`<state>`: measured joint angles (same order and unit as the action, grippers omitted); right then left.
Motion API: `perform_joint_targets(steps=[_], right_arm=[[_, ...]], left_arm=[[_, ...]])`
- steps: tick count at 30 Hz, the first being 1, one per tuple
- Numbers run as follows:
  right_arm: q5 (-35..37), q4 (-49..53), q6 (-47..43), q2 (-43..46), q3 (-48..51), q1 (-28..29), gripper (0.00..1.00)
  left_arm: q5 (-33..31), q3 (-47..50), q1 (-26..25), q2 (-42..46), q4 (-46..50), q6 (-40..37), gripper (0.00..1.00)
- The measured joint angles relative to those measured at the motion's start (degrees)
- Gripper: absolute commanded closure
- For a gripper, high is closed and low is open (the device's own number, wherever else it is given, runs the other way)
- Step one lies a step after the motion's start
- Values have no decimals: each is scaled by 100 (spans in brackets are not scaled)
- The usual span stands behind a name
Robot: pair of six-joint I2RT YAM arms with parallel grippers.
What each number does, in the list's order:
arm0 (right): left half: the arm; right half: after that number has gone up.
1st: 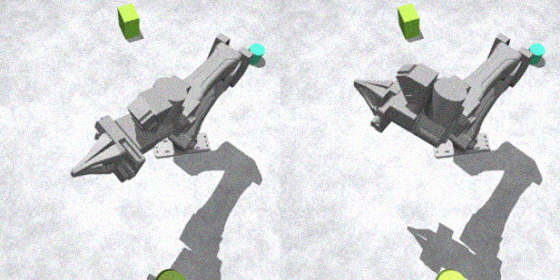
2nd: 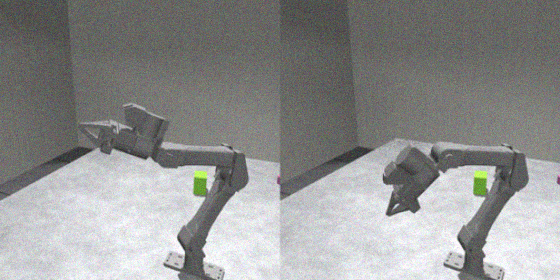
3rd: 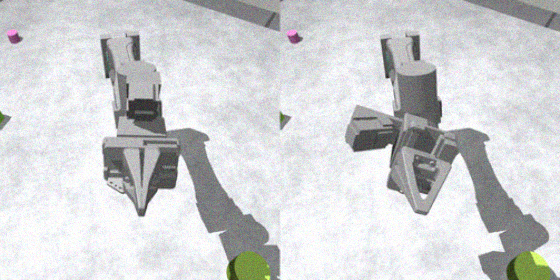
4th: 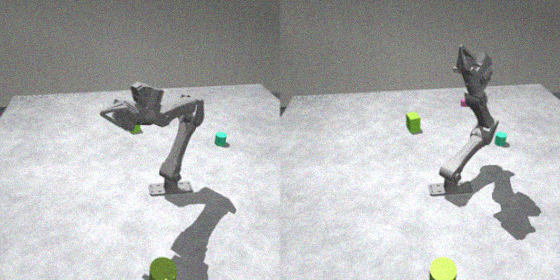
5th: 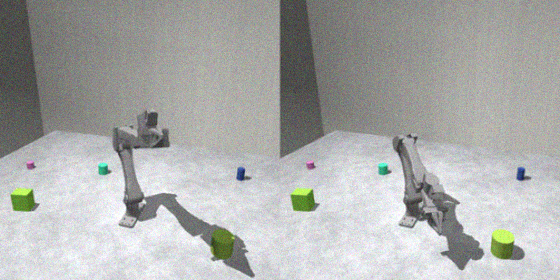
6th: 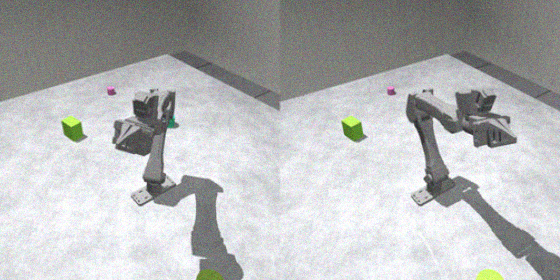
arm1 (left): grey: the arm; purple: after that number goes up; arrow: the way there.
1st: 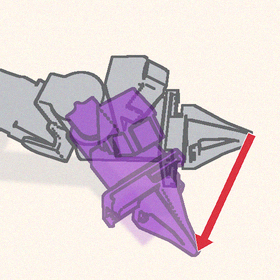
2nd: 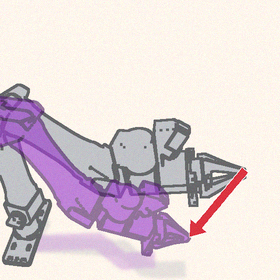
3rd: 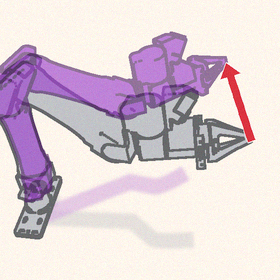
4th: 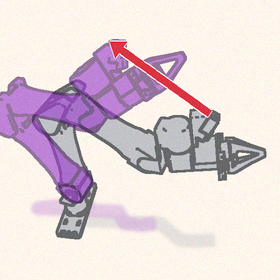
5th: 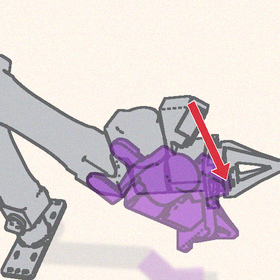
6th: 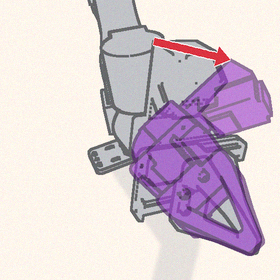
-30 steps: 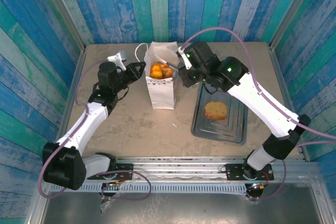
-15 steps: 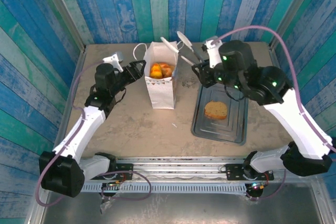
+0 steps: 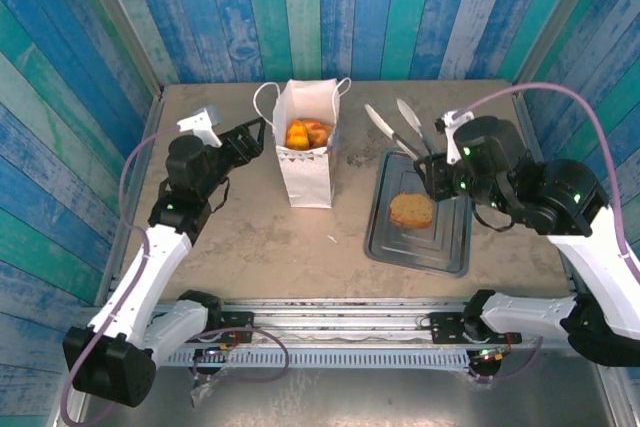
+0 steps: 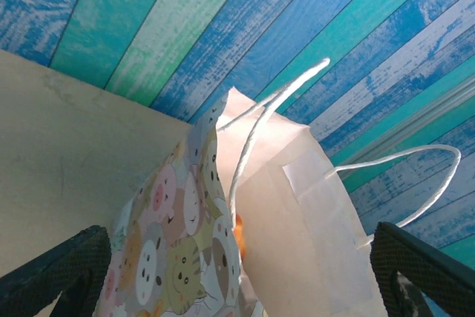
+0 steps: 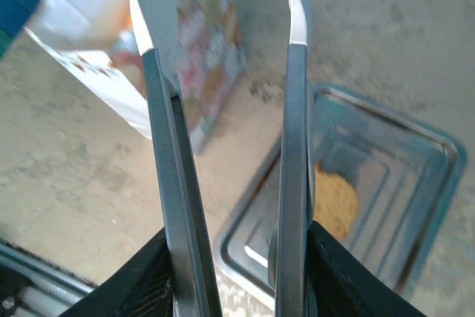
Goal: Place the fake bread into the paper bag
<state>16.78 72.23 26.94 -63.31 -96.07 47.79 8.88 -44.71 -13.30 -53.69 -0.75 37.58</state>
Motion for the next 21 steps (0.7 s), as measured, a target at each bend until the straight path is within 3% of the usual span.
perform_joint_targets(steps=[9,17,21], right_arm=[[-170,776,719,800,1537,-452,55],[-533,857,763,997,2771,-1167,53],[-970,592,514,1126,3335,-1871,53]], left_arm=[[-114,173,35,46,46,-164,6],[-129,240,35,46,44,-214,6],[-129,240,35,46,44,-273,6]])
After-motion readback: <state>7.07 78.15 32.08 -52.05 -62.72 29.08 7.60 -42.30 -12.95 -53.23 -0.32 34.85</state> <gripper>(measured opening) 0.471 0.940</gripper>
